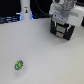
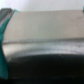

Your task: Open the kcup holder, insert the kcup into the holder, and close the kcup holder

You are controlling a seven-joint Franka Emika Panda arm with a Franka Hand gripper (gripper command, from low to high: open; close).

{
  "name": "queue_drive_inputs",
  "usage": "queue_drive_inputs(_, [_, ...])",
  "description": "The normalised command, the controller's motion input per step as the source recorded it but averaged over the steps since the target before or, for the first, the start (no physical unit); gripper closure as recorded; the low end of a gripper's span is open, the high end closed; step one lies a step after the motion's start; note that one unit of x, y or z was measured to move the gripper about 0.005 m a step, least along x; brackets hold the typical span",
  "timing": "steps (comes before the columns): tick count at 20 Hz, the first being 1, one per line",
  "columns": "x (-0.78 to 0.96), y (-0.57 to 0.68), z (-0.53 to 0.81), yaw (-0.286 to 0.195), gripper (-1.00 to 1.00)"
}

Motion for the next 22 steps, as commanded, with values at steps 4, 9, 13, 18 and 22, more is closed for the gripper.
queue_drive_inputs(4, [0.94, -0.34, 0.16, -0.067, 1.00])
queue_drive_inputs(9, [0.93, -0.36, 0.15, -0.071, 1.00])
queue_drive_inputs(13, [0.92, -0.37, 0.14, -0.073, 1.00])
queue_drive_inputs(18, [0.91, -0.39, 0.15, -0.069, 1.00])
queue_drive_inputs(22, [0.87, -0.40, 0.15, -0.070, 1.00])
